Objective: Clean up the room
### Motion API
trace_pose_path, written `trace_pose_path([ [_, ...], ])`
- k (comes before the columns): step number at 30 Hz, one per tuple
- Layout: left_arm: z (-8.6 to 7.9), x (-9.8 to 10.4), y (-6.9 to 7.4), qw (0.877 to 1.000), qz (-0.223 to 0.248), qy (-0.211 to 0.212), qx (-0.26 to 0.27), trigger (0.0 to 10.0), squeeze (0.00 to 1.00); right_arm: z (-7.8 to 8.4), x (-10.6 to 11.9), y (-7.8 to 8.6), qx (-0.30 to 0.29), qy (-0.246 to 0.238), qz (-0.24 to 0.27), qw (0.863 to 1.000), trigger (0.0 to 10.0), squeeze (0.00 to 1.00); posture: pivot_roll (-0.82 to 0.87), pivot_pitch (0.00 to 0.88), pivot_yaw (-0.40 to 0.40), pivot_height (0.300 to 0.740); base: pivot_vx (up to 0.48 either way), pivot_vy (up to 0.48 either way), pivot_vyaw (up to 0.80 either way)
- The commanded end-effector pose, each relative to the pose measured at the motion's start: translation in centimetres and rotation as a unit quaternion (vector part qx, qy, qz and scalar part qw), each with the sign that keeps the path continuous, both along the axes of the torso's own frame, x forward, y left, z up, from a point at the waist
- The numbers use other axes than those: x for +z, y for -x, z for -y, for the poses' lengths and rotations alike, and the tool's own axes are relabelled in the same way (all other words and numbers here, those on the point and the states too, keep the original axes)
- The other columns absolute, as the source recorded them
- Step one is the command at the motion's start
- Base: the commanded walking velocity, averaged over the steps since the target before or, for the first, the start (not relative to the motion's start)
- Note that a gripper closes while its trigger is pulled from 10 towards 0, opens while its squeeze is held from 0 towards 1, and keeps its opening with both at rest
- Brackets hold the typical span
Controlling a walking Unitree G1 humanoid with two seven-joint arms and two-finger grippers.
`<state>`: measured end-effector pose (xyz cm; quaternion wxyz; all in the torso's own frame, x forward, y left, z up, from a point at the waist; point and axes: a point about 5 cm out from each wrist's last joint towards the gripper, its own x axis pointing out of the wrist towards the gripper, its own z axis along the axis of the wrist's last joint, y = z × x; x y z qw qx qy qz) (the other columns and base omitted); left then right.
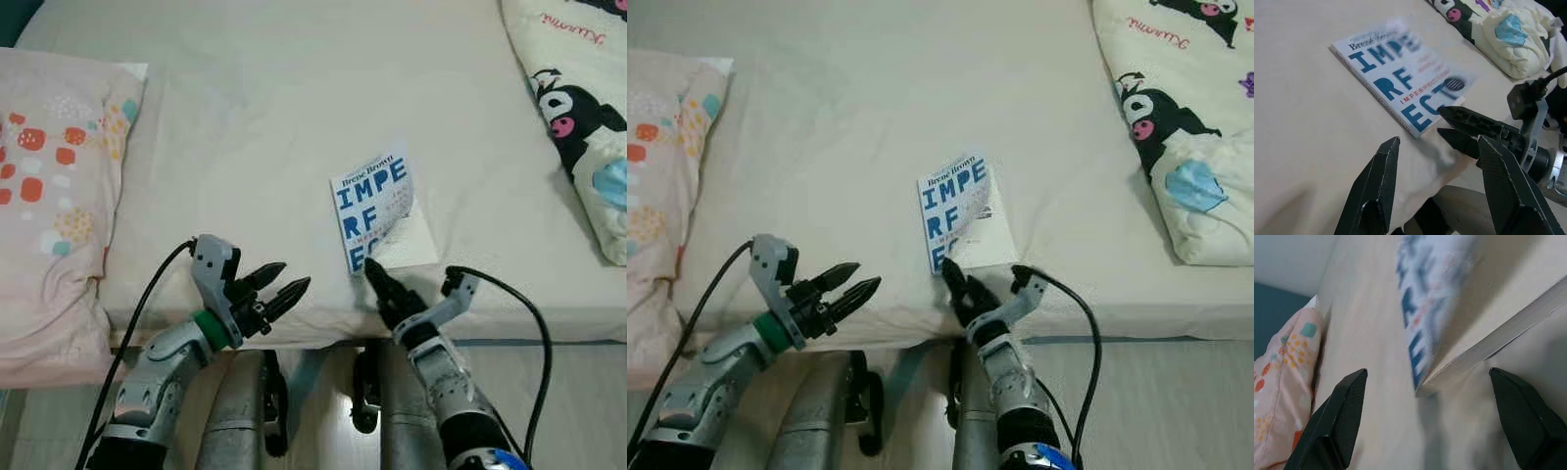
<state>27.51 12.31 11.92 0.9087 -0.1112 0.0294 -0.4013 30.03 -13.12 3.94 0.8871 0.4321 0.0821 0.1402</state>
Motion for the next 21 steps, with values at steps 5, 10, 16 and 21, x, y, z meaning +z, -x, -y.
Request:
trace_pose_path([
  [5, 0.6, -0.6, 0.6, 1.0, -0.014, 0.003, -0.015, 10.0, 0.0, -1.3, -3.3, 2.5, 0.033, 0.0, -0.074, 0.997, 10.0, 0.0, 0.09, 0.304, 0.094, 0.637, 0.0, 0.0, 0.0],
  [10, 0.9, -0.4, 0.6, 1.0, -0.013, 0.005, -0.022, 10.0, 0.0, 0.7, -2.7, 1.4, -0.011, 0.007, -0.061, 0.998, 10.0, 0.0, 0.09, 0.3, 0.098, 0.637, 0.0, 0.0, 0.0],
  [16, 0.8, -0.5, 0.7, 1.0, -0.012, -0.001, -0.024, 10.0, 0.0, 3.3, -1.5, 0.0, -0.076, -0.001, -0.041, 0.996, 10.0, 0.0, 0.11, 0.311, 0.105, 0.637, 0.0, 0.0, 0.0],
  [21, 0.4, -0.4, 0.8, 1.0, -0.012, -0.011, -0.023, 10.0, 0.0, 3.8, -0.4, -1.2, -0.086, -0.015, -0.028, 0.996, 10.0, 0.0, 0.13, 0.334, 0.112, 0.637, 0.0, 0.0, 0.0],
])
